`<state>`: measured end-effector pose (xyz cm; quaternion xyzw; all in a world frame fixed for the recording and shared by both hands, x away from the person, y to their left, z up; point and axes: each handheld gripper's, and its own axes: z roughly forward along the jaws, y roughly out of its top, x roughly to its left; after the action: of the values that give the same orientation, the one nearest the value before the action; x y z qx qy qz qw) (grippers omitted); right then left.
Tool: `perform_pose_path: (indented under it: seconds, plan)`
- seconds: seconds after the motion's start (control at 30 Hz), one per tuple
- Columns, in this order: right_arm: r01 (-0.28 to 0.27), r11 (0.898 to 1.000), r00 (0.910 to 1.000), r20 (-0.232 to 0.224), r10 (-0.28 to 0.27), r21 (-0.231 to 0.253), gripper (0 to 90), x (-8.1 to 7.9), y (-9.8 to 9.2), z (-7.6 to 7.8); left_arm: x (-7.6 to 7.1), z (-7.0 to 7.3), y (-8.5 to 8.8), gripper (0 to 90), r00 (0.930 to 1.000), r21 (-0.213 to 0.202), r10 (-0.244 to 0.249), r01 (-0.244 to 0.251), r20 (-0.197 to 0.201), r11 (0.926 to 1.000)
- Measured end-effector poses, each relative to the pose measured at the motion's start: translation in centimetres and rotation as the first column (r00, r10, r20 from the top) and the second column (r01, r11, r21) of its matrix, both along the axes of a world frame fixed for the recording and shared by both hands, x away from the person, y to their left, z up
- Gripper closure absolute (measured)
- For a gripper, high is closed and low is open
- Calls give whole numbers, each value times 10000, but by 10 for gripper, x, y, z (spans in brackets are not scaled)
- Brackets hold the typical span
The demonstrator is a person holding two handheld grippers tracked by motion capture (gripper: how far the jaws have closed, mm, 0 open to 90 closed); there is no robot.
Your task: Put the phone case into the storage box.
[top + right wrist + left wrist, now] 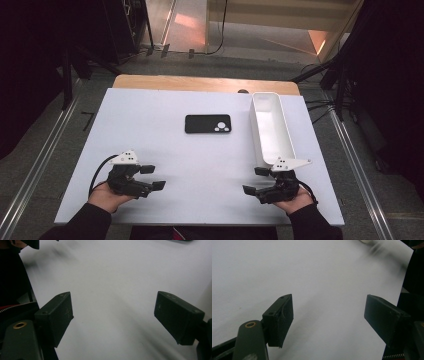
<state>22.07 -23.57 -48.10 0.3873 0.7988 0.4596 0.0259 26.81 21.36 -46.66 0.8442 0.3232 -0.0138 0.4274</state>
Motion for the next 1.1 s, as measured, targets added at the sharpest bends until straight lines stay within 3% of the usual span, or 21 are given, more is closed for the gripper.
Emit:
perform_pose_path:
  seconds: [0.6, 0.83, 1.03, 1.1]
  plan:
    - [235, 9993, 9997, -48, -236, -301, 138, 0, -2, 0, 1, 0, 1, 233, 9998, 118, 69, -66, -186, 9999]
    - [306, 9985, 9995, -57, -308, -450, 138, 0, -3, -1, 1, 0, 1, 233, 9995, -24, 163, -164, -263, 9999]
    - [294, 9984, 9995, -104, -300, -486, 138, 0, -3, -1, 2, 1, 1, 233, 9972, 65, 241, -237, -707, 9997]
    - [286, 9984, 9995, -115, -292, -495, 138, 0, -3, -1, 3, 1, 1, 233, 9974, 102, 237, -230, -674, 9997]
